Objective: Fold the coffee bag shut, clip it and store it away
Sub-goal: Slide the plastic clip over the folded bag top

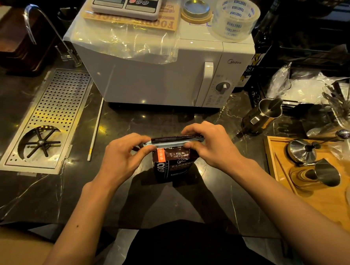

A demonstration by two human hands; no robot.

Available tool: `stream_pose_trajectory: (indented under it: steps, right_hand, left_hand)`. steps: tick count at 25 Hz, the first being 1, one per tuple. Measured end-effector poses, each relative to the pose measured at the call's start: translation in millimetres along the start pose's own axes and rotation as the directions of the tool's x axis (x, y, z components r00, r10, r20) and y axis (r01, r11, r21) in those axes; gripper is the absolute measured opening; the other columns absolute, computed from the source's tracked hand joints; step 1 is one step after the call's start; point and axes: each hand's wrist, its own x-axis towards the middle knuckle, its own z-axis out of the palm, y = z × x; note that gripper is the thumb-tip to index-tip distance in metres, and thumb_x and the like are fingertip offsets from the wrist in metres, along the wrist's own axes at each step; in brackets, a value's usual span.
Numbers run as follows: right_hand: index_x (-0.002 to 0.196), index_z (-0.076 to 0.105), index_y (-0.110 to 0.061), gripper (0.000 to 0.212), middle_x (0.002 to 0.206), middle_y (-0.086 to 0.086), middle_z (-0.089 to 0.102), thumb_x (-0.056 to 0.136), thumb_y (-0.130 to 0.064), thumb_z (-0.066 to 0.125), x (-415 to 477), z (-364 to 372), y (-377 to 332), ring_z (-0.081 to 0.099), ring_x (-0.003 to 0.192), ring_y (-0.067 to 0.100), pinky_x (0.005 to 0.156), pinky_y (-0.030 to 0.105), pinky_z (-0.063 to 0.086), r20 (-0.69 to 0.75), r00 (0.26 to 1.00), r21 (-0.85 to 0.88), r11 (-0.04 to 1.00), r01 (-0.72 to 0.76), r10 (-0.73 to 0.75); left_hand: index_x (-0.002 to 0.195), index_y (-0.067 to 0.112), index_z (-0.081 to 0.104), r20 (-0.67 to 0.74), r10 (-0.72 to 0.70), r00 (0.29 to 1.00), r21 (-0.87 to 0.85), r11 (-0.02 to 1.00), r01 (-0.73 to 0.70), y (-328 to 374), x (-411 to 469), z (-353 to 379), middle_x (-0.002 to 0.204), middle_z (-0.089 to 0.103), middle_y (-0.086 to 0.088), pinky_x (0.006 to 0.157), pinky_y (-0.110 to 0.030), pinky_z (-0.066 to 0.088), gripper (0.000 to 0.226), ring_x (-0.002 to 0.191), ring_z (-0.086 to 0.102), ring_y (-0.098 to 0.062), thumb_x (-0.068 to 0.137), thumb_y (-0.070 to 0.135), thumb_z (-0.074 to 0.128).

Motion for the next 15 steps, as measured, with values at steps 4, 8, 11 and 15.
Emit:
stream_pose_trajectory:
  steps: [4, 8, 11, 15]
  right_hand:
    - [0.107, 0.069, -0.017, 0.026, 0.099, -0.001, 0.071, 0.081, -0.013, 0.075, -1.9, 0.7, -0.4, 0.056, 0.088, 0.013, 0.079, 0.037, 0.051, -0.012, 1.0, 0.01, 1.0, 0.012, -0.012]
    - [0.105, 0.069, -0.017, 0.028, 0.096, -0.002, 0.072, 0.079, -0.012, 0.077, -3.0, 2.9, 1.3, 0.06, 0.088, 0.018, 0.078, 0.042, 0.053, -0.042, 0.999, 0.019, 0.999, 0.032, -0.031]
    - [0.105, 0.069, -0.017, 0.028, 0.096, -0.001, 0.071, 0.079, -0.012, 0.077, -3.0, 3.9, 1.4, 0.06, 0.088, 0.018, 0.078, 0.042, 0.053, -0.039, 0.999, 0.021, 0.999, 0.029, -0.028]
    - [0.105, 0.07, -0.016, 0.028, 0.094, -0.002, 0.07, 0.078, -0.013, 0.077, -2.9, 3.7, 1.4, 0.06, 0.087, 0.017, 0.077, 0.042, 0.053, -0.041, 0.998, 0.02, 0.999, 0.045, -0.045]
  left_hand:
    - [0.1, 0.006, 0.071, -0.051, 0.012, 0.999, -0.004, 1.0, -0.012, 5.4, -2.1, 3.2, 0.092, 0.07, 0.001, 0.072, -0.013, 0.052, 0.02, 0.08, 0.061, -0.004, 0.086, 0.02, 0.071]
    - [0.098, 0.008, 0.072, -0.101, -0.079, 0.992, -0.158, 0.985, 0.062, 10.8, -3.4, 6.2, 0.092, 0.064, 0.017, 0.075, -0.008, 0.049, 0.016, 0.087, 0.063, 0.002, 0.082, 0.011, 0.073]
    - [0.095, 0.007, 0.074, -0.105, -0.099, 0.989, -0.18, 0.981, 0.079, 12.3, -4.4, 6.6, 0.087, 0.061, 0.024, 0.069, -0.006, 0.046, 0.014, 0.081, 0.062, 0.007, 0.081, 0.008, 0.074]
    - [0.094, 0.005, 0.073, -0.103, -0.097, 0.99, -0.175, 0.982, 0.078, 12.1, -4.7, 7.3, 0.085, 0.059, 0.025, 0.069, -0.001, 0.043, 0.013, 0.08, 0.059, 0.016, 0.081, 0.006, 0.074]
